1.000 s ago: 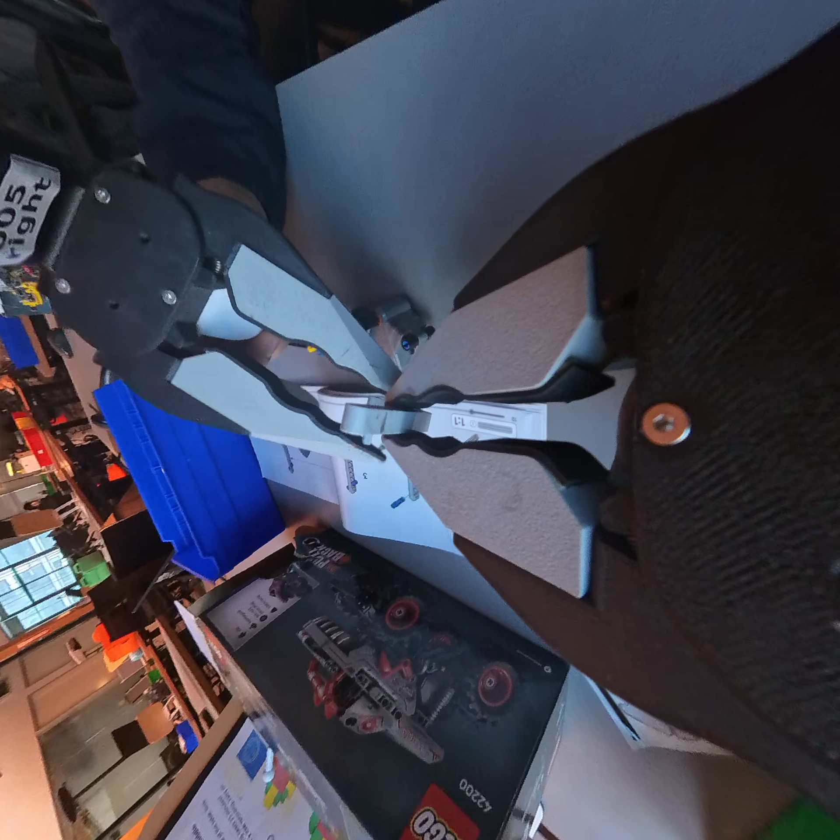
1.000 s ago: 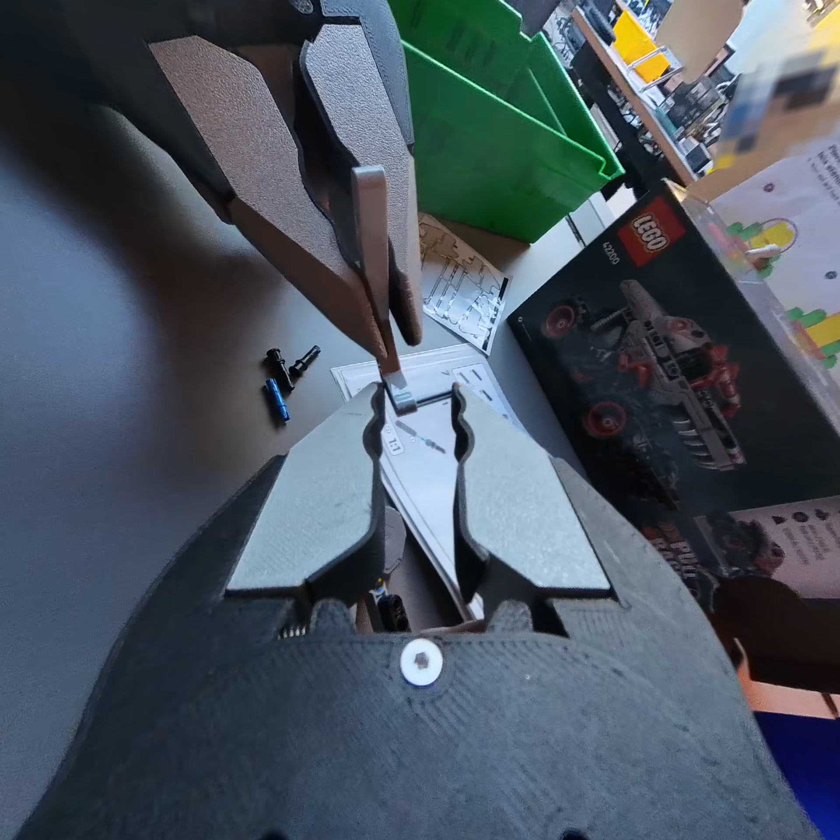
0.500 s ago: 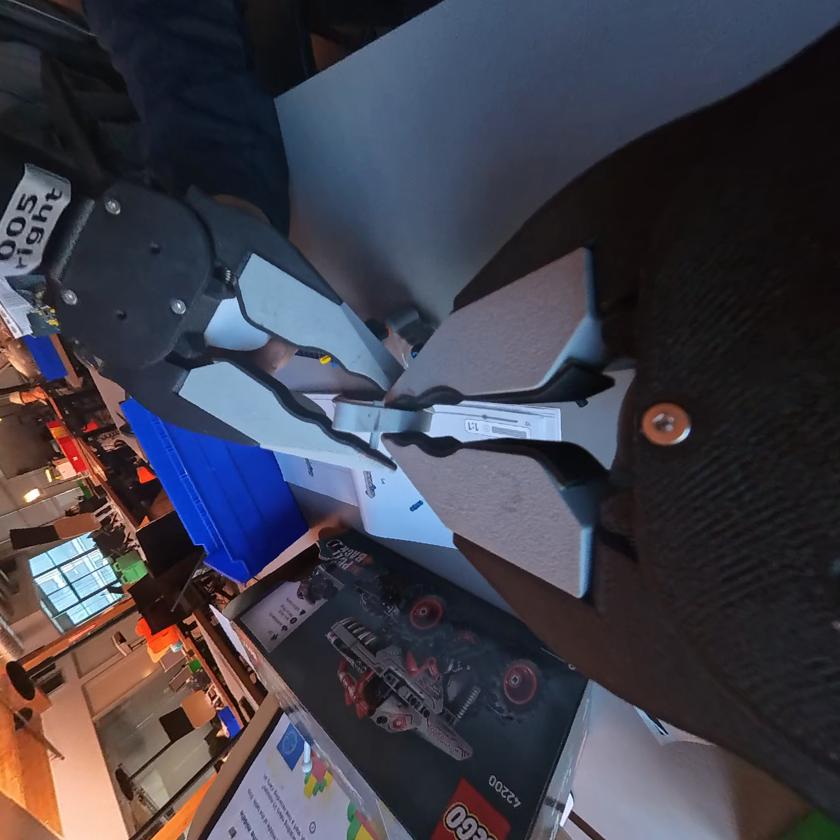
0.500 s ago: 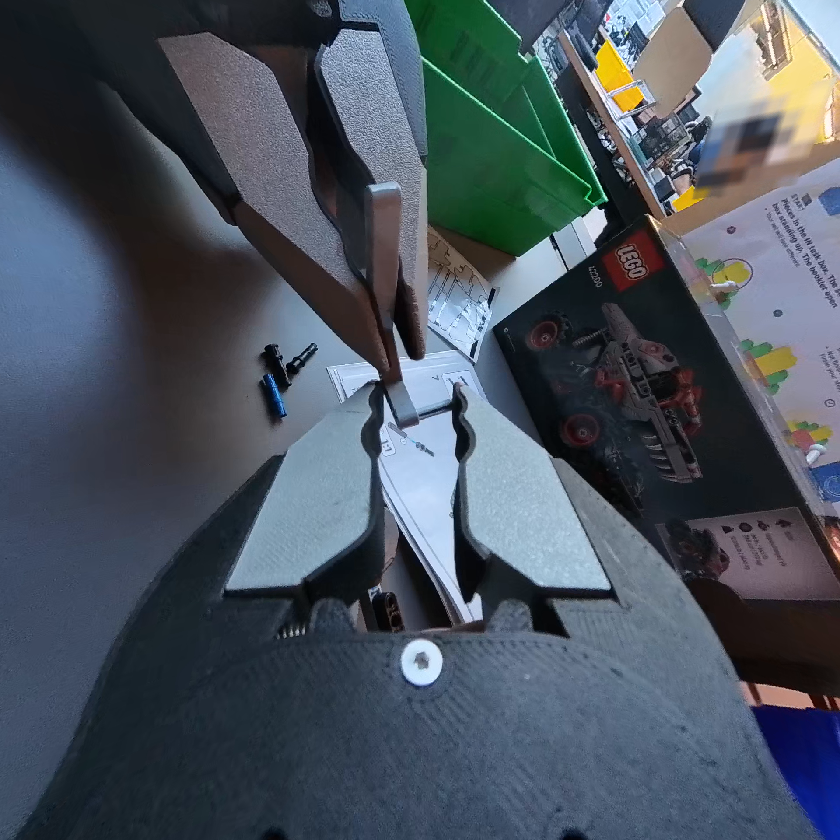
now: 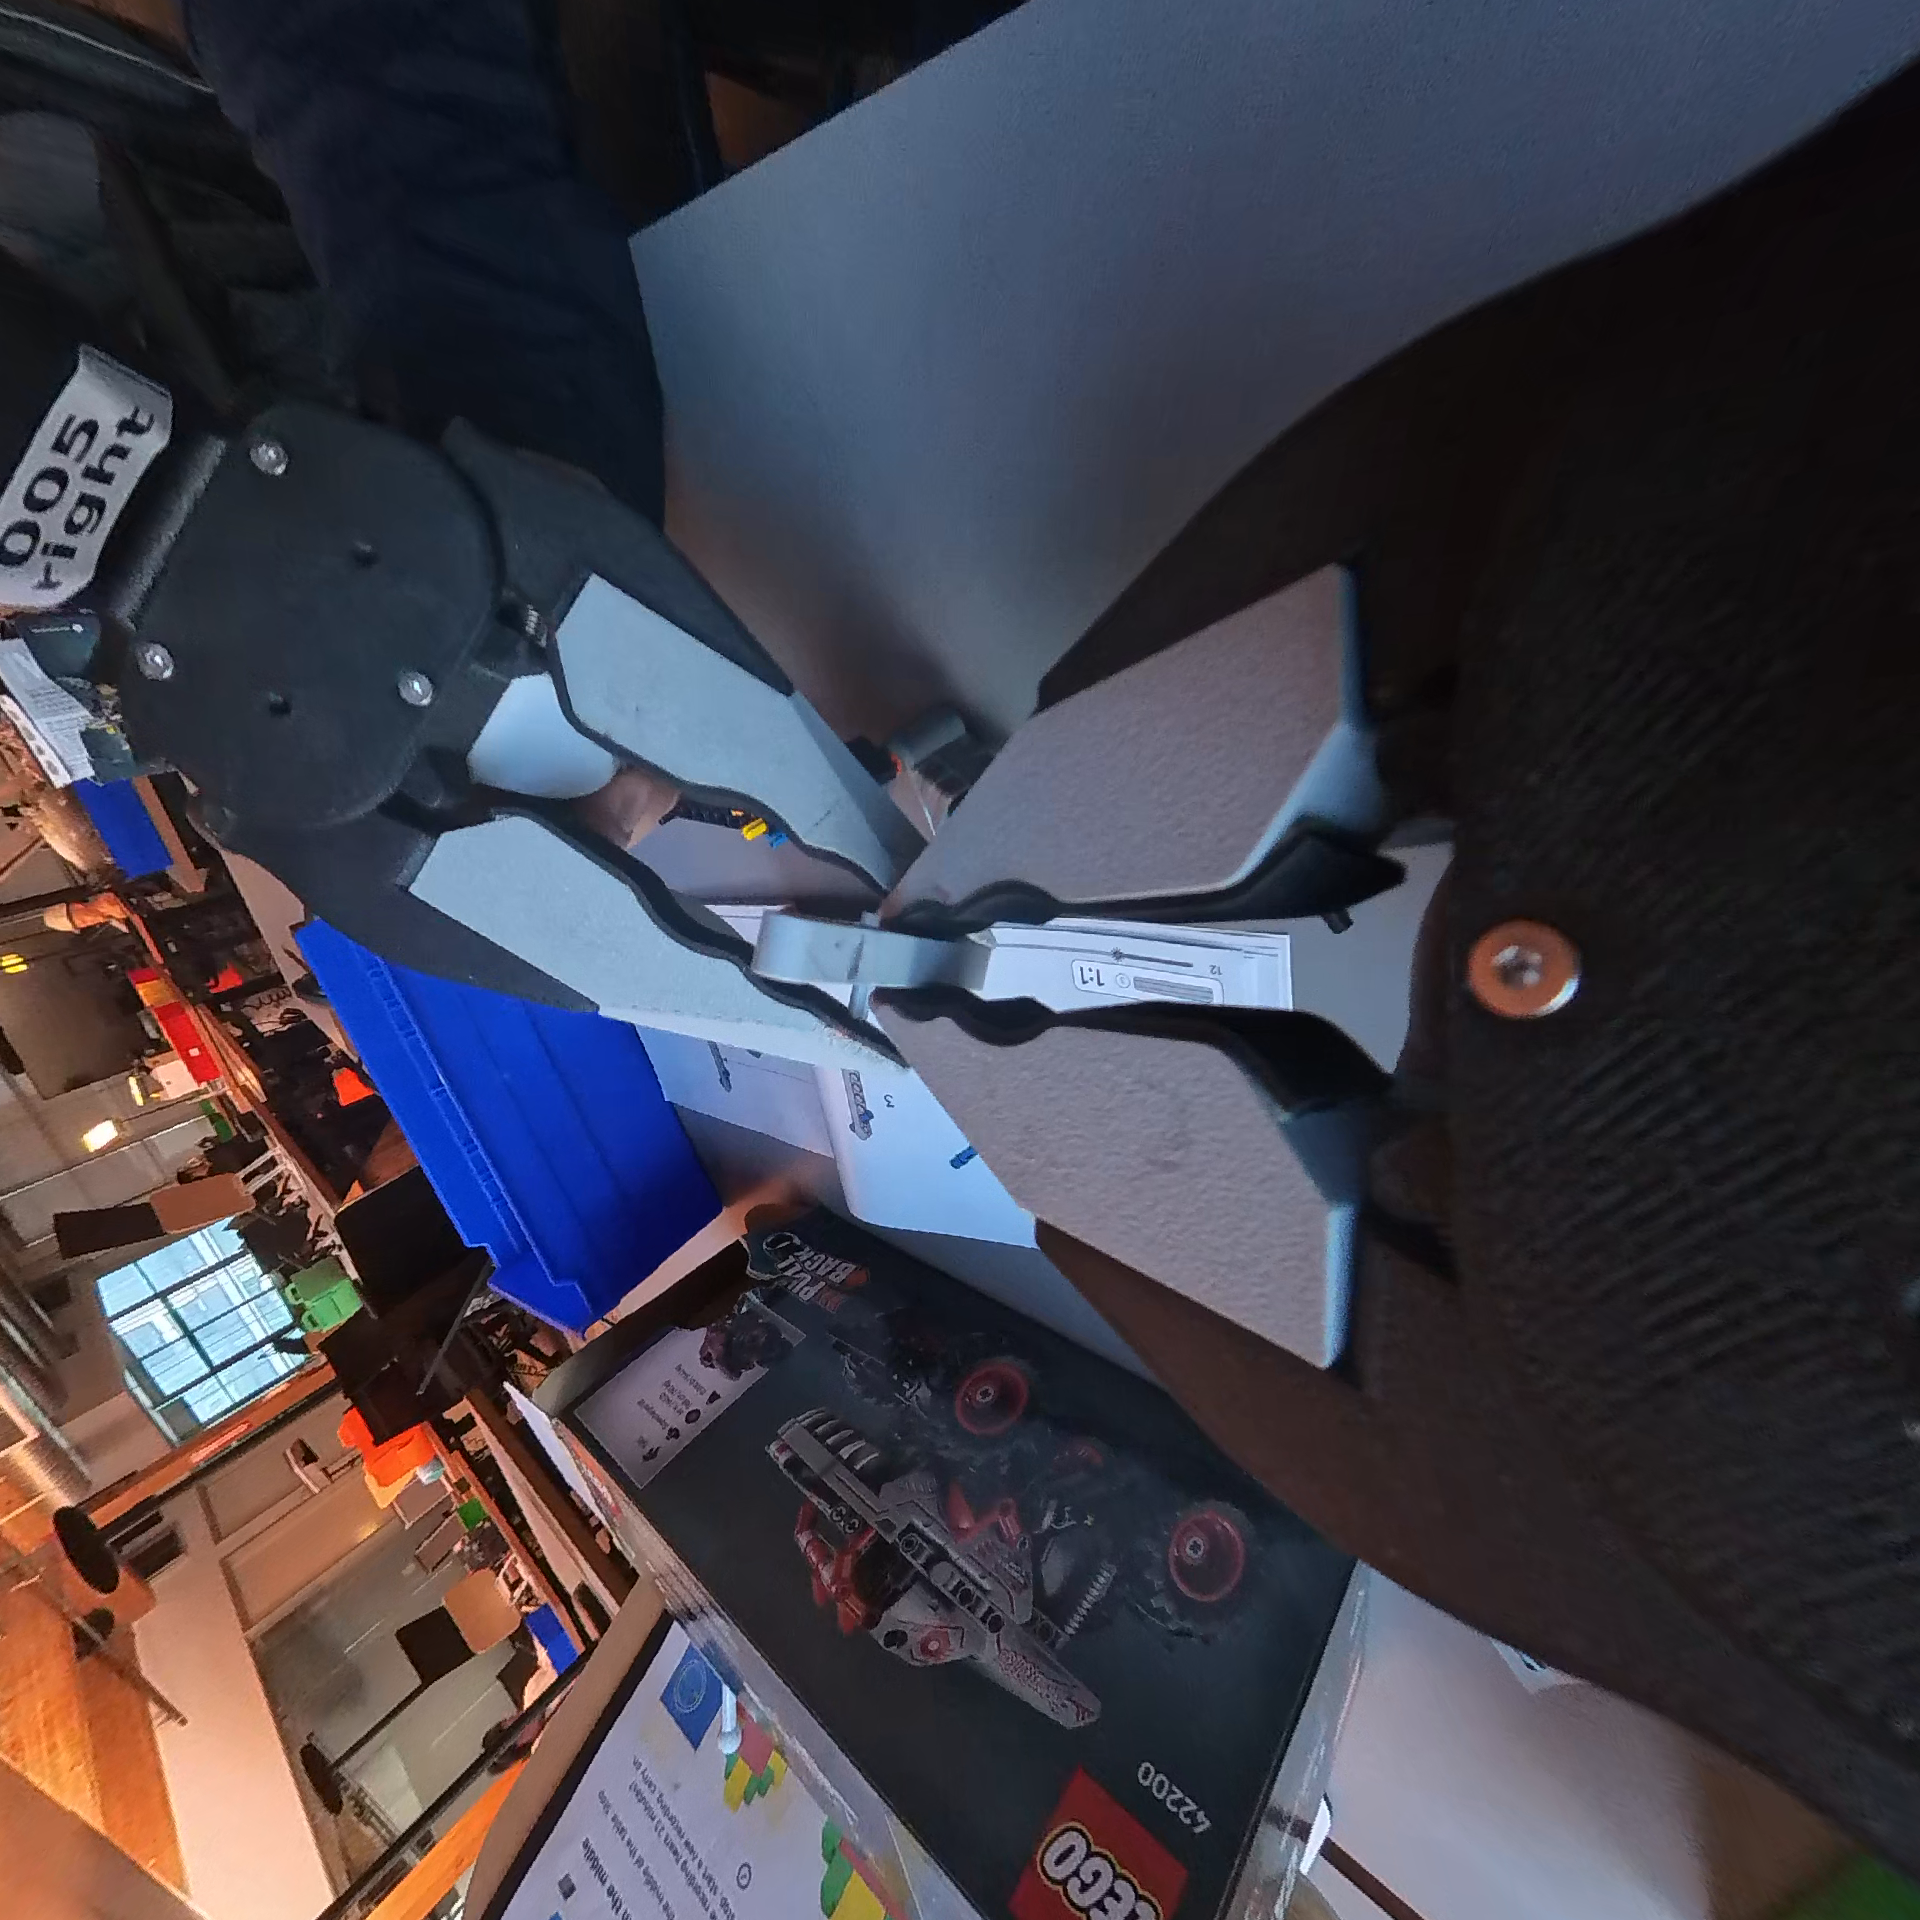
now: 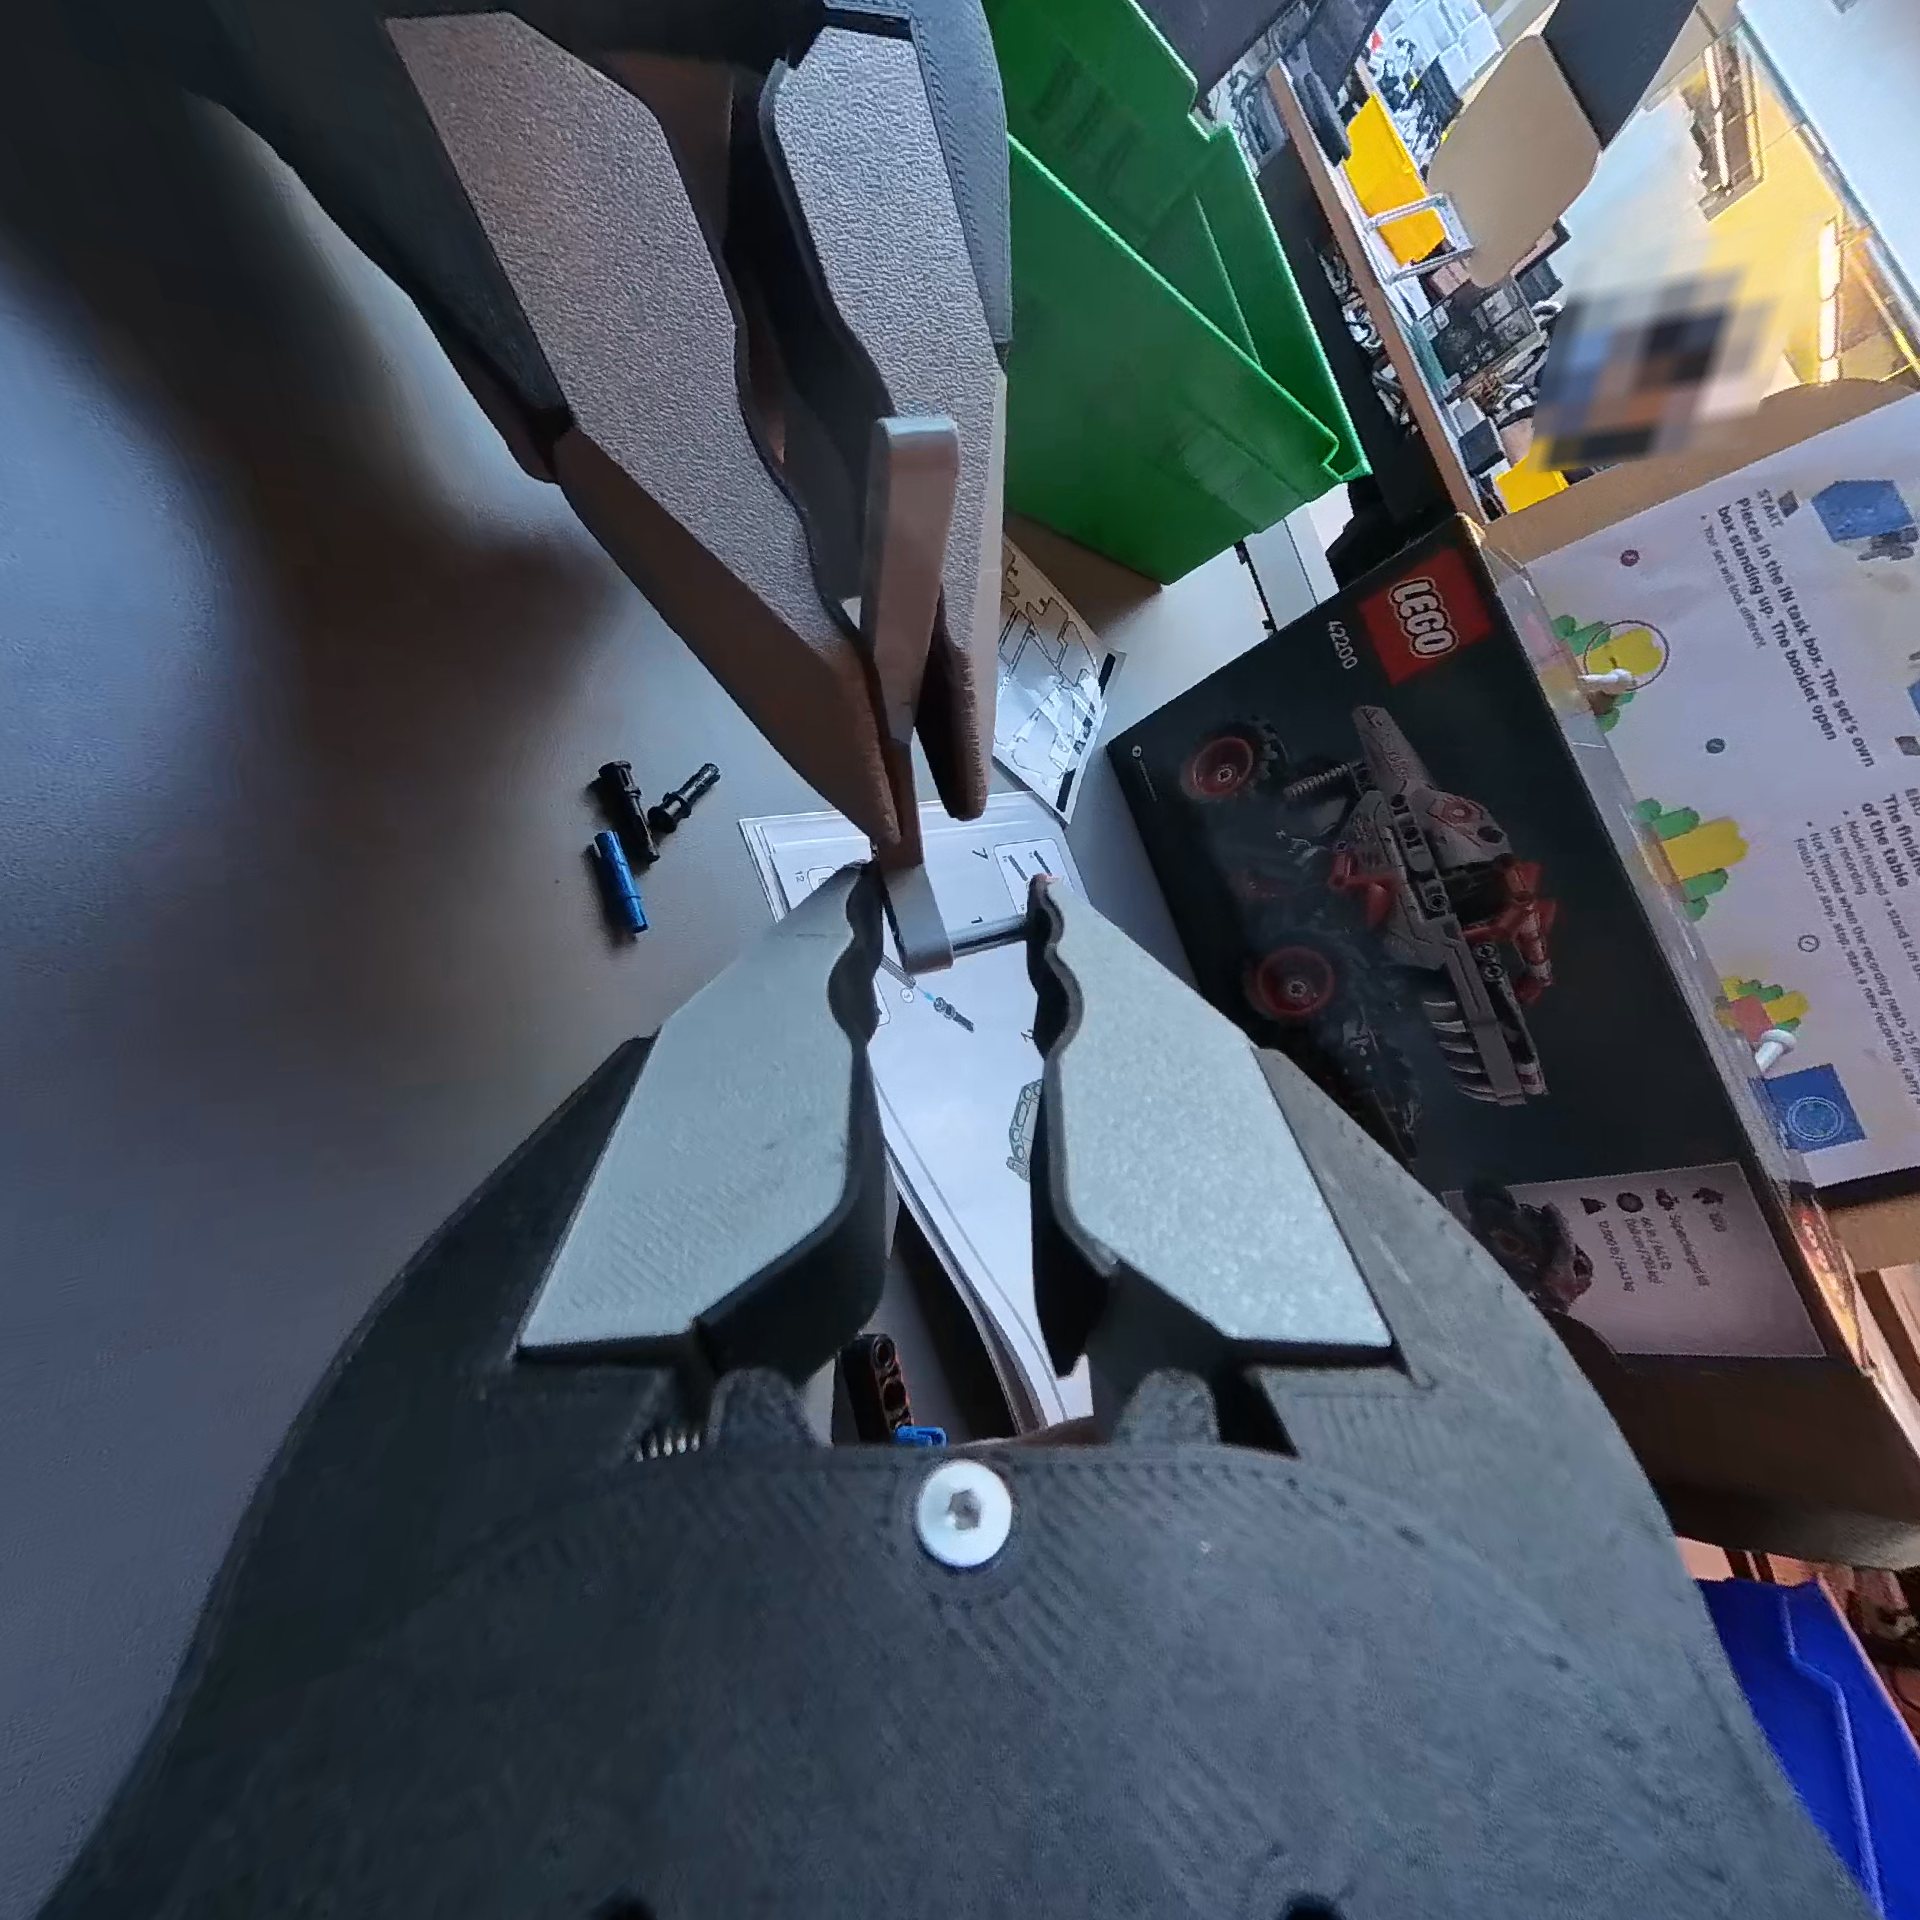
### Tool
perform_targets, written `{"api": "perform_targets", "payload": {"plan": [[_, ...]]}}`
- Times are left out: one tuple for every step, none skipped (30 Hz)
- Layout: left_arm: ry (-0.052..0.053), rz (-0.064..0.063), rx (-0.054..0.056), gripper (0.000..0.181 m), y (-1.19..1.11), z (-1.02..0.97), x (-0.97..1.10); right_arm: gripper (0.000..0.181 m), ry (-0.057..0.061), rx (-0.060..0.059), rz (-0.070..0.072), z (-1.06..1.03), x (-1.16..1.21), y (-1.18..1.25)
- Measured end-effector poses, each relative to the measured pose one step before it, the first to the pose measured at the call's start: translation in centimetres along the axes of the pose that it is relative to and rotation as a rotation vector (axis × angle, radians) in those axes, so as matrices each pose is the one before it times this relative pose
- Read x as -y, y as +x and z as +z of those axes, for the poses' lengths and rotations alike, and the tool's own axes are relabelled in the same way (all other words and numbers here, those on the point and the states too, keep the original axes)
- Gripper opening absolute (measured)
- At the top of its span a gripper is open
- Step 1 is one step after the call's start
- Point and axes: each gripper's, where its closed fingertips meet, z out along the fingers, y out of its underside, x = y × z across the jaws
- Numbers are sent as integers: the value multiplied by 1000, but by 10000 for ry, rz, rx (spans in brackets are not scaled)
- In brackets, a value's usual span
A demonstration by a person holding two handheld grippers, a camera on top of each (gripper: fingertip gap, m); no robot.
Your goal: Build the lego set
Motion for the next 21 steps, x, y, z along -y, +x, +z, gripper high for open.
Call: {"api": "perform_targets", "payload": {"plan": [[14, -6, -2, 7, 12, -10, 28, 26, -7, -11, -24, -3, -4, -5], [7, 2, -10, 7, 14, -6, 18, 26, -5, -3, -23, -14, 10, -20], [10, 3, 4, 7, -11, -17, 18, 26, 2, -1, -6, -6, 15, -11], [24, -13, 2, 7, -5, -11, 33, 26, 1, 5, -14, -24, 16, -29], [24, -49, -11, 7, -1, -10, 61, 25, -5, -12, -50, -47, 30, -31], [21, -62, -16, 7, -5, -21, 59, 22, -5, -74, -77, -30, 55, 14], [43, 2, 22, 7, -41, -42, 73, 22, 15, -113, -49, -28, 83, 108], [50, 32, 36, 7, -56, -47, 91, 22, 68, -65, 40, -25, 108, 129], [-13, 2, -12, 7, -8, -21, 14, 23, 60, 74, 130, 18, 40, -10], [-53, -38, -11, 7, 6, 23, -86, 23, 10, 102, 107, 34, -44, -45], [29, -24, 34, 7, -44, 25, 14, 23, -16, -35, -24, -2, -28, 46], [5, 19, -5, 7, 26, 8, -12, 22, -43, -101, -120, 4, -16, 44], [-45, 51, -17, 7, 23, -14, -99, 22, -40, -88, -105, 40, -9, 6], [-3, 72, 39, 7, -65, -26, -37, 22, 31, -76, 11, 40, 48, 76], [26, 61, 44, 7, -106, -49, 32, 23, 118, 2, 135, 38, 108, 72], [4, 15, -3, 7, -45, -39, 24, 24, 158, 118, 205, 32, 87, 5], [12, 14, -26, 7, -25, -39, 40, 24, 152, 164, 229, -4, 72, -24], [82, 10, -7, 7, -18, -53, 160, 24, 138, 134, 194, -43, 116, -18], [90, 33, 6, 7, 11, -51, 175, 25, 107, 66, 96, -60, 122, 10], [2, 116, 20, 7, 3, -33, 34, 25, 50, 11, -39, -37, 61, -23], [-38, 222, 121, 7, -157, -47, -22, 25, 18, -38, -162, -31, 35, -10]]}}
